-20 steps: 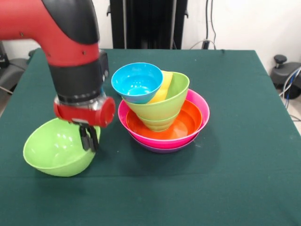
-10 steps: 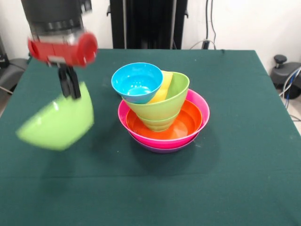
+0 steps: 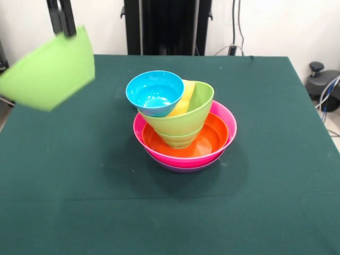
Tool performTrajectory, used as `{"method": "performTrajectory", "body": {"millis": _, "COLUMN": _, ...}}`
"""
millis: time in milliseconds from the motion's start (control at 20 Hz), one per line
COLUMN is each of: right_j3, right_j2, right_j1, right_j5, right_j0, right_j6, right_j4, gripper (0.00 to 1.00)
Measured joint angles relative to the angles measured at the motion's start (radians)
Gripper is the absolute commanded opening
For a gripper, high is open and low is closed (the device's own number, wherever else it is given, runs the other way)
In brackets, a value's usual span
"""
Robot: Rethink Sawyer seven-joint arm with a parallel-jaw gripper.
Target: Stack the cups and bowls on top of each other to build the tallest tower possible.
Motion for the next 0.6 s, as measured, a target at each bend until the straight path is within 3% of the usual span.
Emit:
{"method": "performTrajectory", "body": {"millis": 350, "right_j3": 0.033, "right_j2": 0.003, "right_j1": -0.129, "right_j5": 0.047, "right_j0": 0.003, "right_j6": 0.000, "right_j4": 0.079, "gripper": 0.00}}
{"method": "performTrajectory", "body": {"millis": 600, "right_j3": 0.073, "right_j2": 0.003, "right_j1": -0.174, "right_j5": 0.047, "right_j0": 0.011, "right_j6": 0.000, "right_j4": 0.098, "gripper": 0.00}}
